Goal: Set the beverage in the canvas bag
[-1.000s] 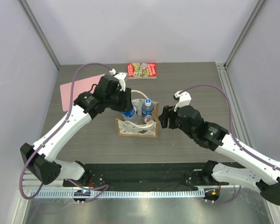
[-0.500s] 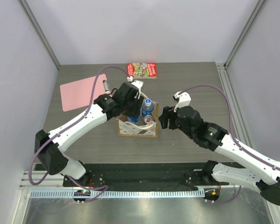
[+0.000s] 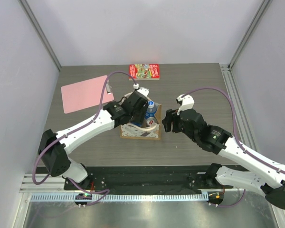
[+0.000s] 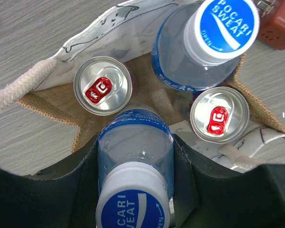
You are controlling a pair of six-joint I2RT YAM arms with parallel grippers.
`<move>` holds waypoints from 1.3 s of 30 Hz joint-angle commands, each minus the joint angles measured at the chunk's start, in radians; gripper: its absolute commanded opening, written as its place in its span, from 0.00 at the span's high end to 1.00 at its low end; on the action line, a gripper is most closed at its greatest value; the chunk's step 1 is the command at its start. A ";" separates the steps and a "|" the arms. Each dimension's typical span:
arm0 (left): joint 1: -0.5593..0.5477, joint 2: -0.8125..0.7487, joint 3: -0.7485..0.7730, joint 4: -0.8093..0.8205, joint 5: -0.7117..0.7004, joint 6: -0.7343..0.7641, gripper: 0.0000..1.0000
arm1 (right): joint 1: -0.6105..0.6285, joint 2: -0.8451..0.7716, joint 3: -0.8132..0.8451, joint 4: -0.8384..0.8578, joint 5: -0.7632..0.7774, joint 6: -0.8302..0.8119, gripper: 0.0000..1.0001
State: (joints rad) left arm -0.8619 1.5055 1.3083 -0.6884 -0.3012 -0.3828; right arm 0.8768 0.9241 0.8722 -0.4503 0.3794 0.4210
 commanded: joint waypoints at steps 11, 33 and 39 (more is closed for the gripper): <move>-0.020 -0.076 0.008 0.064 -0.047 -0.064 0.18 | -0.001 -0.019 0.005 0.019 0.018 0.002 0.32; -0.017 -0.488 0.106 -0.017 -0.116 -0.021 0.00 | -0.001 -0.040 0.232 -0.117 0.078 0.056 0.00; -0.019 -0.651 0.017 0.012 -0.203 -0.021 0.00 | -0.001 -0.094 0.278 -0.129 0.090 0.068 0.00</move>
State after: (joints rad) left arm -0.8768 0.9150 1.3647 -0.7258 -0.4278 -0.4107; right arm 0.8768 0.8795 1.0874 -0.5720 0.4309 0.4686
